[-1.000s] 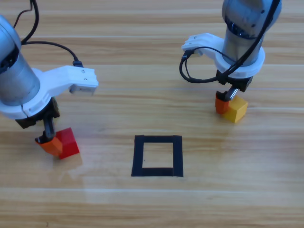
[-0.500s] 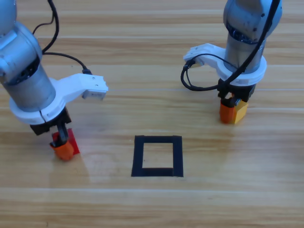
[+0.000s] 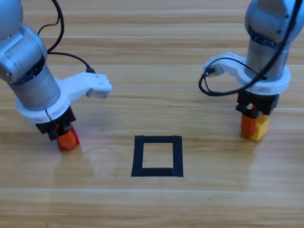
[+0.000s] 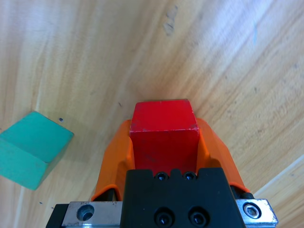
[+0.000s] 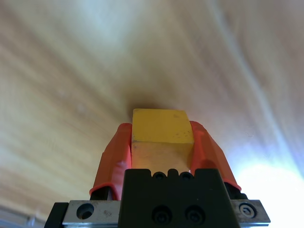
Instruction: Stack the blocks in the rectangular block: red at the bottom, yellow in the middle, green on top
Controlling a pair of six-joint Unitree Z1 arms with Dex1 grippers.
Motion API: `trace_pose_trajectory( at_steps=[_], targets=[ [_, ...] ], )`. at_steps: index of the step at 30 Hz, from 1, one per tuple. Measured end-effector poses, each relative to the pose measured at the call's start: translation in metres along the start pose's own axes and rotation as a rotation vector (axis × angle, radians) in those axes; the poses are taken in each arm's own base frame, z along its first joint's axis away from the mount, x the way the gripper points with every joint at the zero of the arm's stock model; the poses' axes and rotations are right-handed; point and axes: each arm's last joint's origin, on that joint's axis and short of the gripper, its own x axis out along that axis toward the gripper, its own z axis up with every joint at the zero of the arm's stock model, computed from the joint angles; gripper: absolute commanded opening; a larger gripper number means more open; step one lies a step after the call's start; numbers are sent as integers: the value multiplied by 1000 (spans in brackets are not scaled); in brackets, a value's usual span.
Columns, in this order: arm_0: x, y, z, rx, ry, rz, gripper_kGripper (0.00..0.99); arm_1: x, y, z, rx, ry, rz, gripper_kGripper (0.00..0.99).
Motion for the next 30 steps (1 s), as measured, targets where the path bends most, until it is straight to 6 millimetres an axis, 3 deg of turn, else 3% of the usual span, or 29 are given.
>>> trace_pose_trajectory(
  at_steps=[3, 6, 11, 14, 20, 25, 30],
  targets=[
    [-4, 3, 6, -95, -22, 0, 0, -18, 15, -17, -79, -12, 15, 0],
    [-14, 5, 16, -166, -91, -52, 0, -40, 35, -22, -148, -57, -2, 0],
    [-34, -1, 20, -327, -198, -189, 0, -54, 79, -9, -286, -113, 3, 0],
    [-39, 2, 31, -480, -215, -203, 0, -60, 92, -4, -318, -147, 32, 0],
    [-13, 8, 73, -610, -149, -265, 0, -57, 99, -9, -329, -126, 70, 0],
    [0, 1, 122, -581, -66, -274, 0, -62, 102, -32, -346, -98, 78, 0],
    [-8, -17, 133, -557, -65, -240, 0, -77, 103, -48, -359, -120, 52, 0]
  ],
)
